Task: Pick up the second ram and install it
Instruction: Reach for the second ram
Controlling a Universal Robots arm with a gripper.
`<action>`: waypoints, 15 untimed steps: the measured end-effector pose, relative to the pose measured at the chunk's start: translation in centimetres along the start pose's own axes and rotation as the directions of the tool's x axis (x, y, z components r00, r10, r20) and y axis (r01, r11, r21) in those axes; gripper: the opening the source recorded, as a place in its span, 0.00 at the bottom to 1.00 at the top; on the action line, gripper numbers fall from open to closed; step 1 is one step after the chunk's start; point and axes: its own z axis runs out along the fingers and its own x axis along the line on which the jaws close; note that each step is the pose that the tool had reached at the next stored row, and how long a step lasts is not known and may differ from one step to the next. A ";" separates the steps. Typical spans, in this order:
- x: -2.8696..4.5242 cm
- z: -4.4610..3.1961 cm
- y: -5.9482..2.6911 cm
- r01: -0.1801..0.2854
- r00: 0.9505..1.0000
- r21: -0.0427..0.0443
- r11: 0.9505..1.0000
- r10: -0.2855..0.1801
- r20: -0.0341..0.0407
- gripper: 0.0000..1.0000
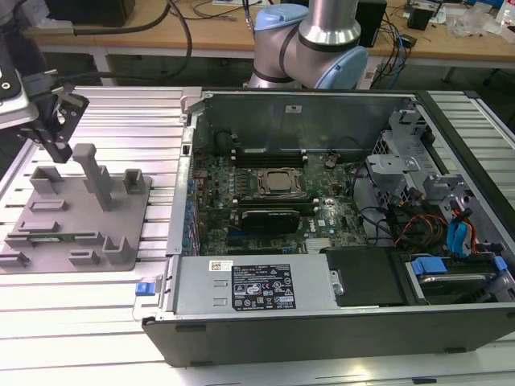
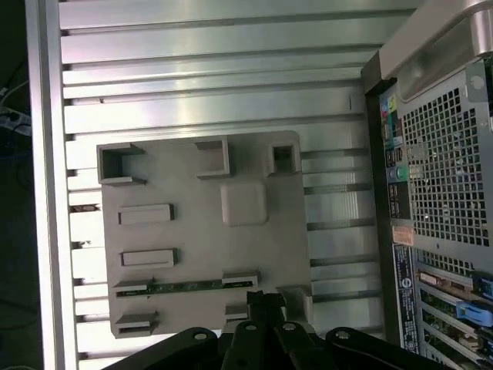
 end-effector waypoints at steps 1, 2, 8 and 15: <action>0.14 0.15 -0.07 0.000 1.000 0.000 1.000 0.000 0.000 0.08; 0.26 0.31 -0.15 0.000 1.000 0.000 1.000 0.000 0.000 0.08; 1.10 1.69 -1.34 0.000 1.000 0.000 1.000 0.000 0.000 0.08; 2.39 2.43 -2.26 0.000 1.000 0.000 1.000 0.000 0.000 0.08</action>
